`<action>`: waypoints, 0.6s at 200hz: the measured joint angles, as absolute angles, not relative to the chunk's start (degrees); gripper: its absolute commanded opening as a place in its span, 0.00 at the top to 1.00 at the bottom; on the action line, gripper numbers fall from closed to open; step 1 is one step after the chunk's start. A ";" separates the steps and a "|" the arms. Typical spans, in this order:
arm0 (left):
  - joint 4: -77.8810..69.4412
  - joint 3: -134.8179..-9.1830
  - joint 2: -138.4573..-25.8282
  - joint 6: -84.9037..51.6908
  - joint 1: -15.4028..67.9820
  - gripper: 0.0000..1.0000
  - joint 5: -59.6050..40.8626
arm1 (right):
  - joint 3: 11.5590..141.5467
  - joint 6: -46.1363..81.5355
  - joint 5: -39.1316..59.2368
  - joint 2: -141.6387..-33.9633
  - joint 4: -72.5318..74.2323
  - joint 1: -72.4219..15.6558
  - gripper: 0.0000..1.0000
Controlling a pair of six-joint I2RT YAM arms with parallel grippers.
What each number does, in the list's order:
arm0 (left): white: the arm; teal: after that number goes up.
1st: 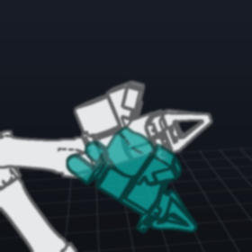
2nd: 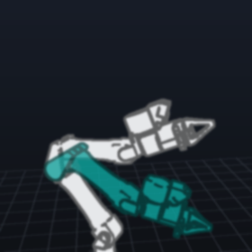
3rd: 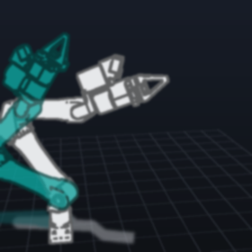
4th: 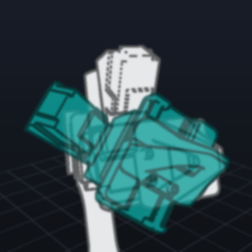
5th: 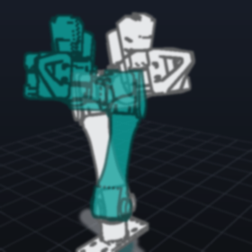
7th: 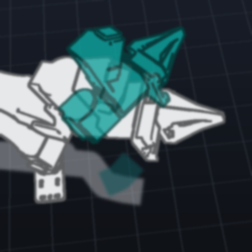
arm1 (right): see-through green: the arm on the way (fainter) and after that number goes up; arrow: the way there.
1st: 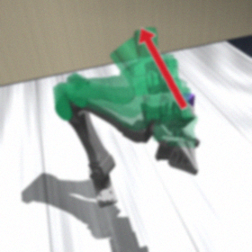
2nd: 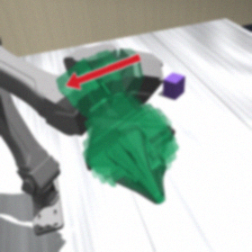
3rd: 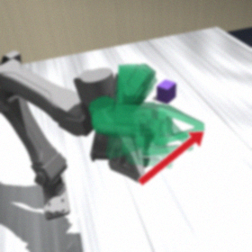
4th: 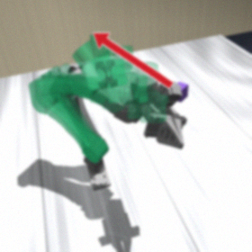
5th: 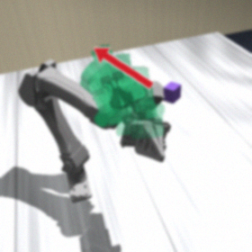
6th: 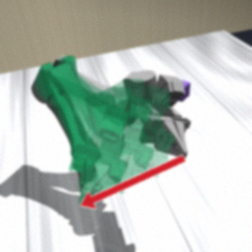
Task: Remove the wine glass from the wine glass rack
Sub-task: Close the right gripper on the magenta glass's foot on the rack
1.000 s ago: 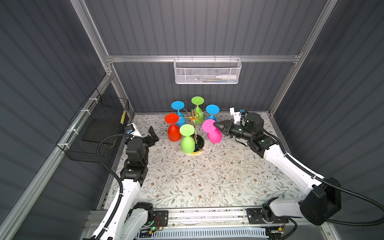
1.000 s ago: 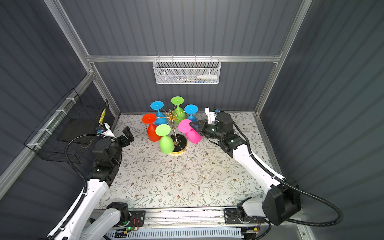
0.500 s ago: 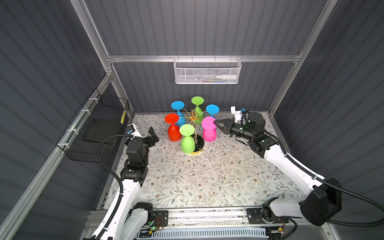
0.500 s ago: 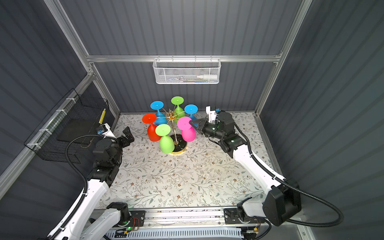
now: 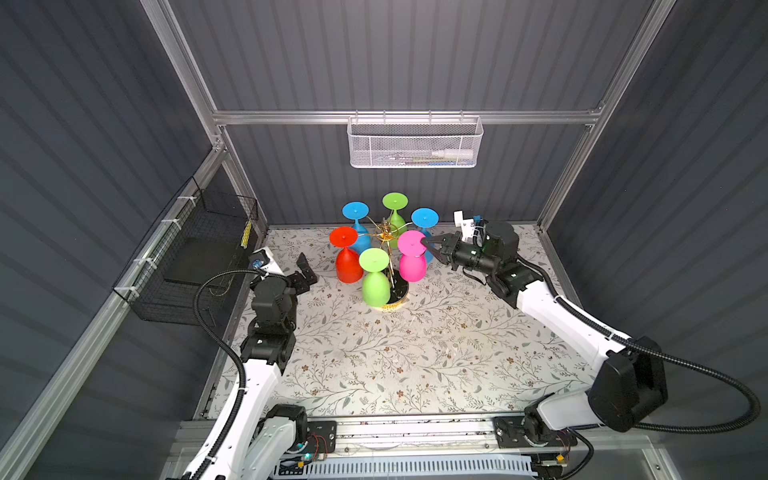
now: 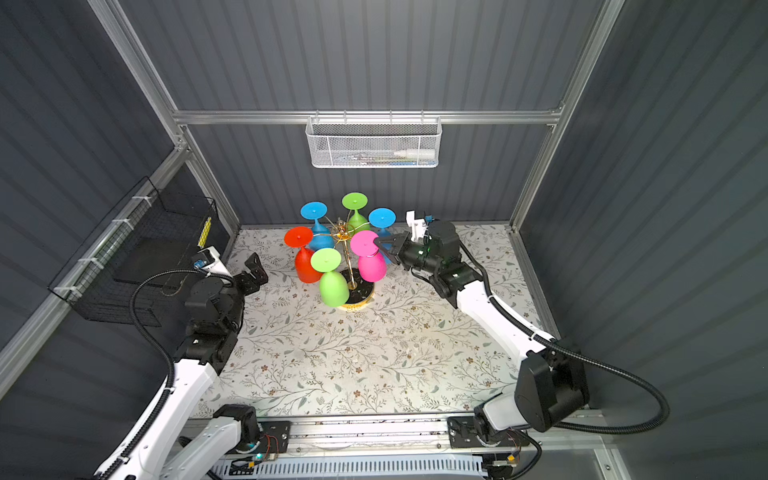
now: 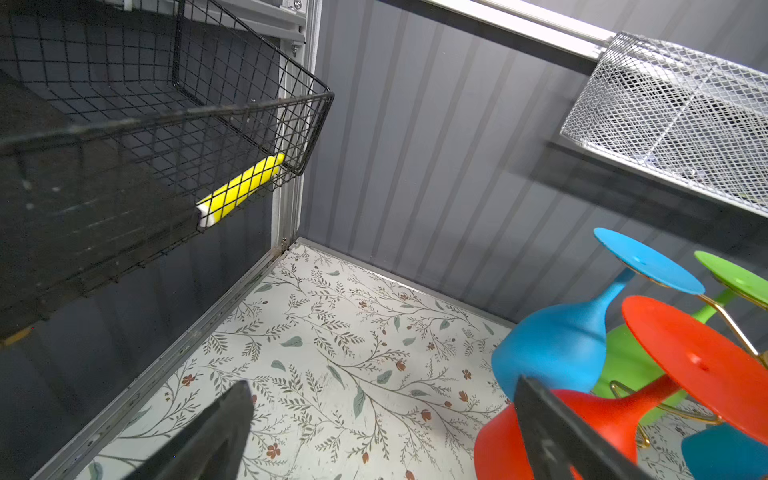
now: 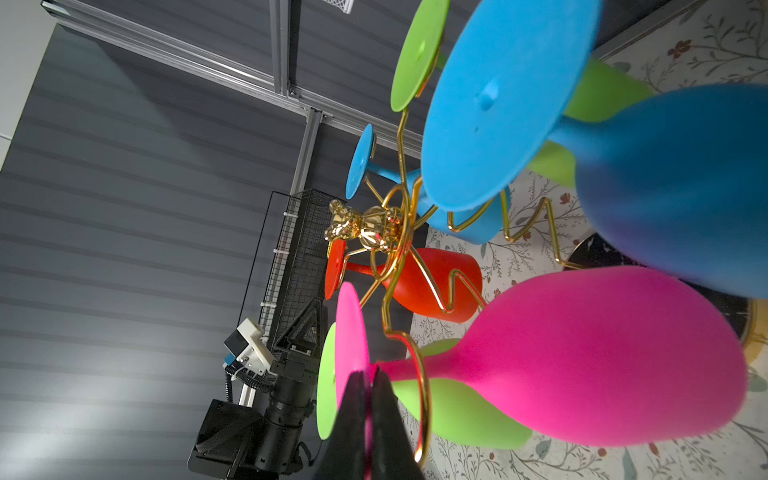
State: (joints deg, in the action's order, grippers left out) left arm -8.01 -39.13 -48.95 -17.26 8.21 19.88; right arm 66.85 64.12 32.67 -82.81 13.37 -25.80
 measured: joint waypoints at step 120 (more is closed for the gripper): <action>-7.68 -39.13 -47.88 -17.26 8.21 0.00 19.88 | 69.36 64.29 33.30 -85.91 14.96 -27.92 1.00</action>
State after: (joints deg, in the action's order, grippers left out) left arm -7.68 -39.13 -47.88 -17.26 8.21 19.88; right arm 69.36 64.29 33.30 -85.91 14.96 -27.92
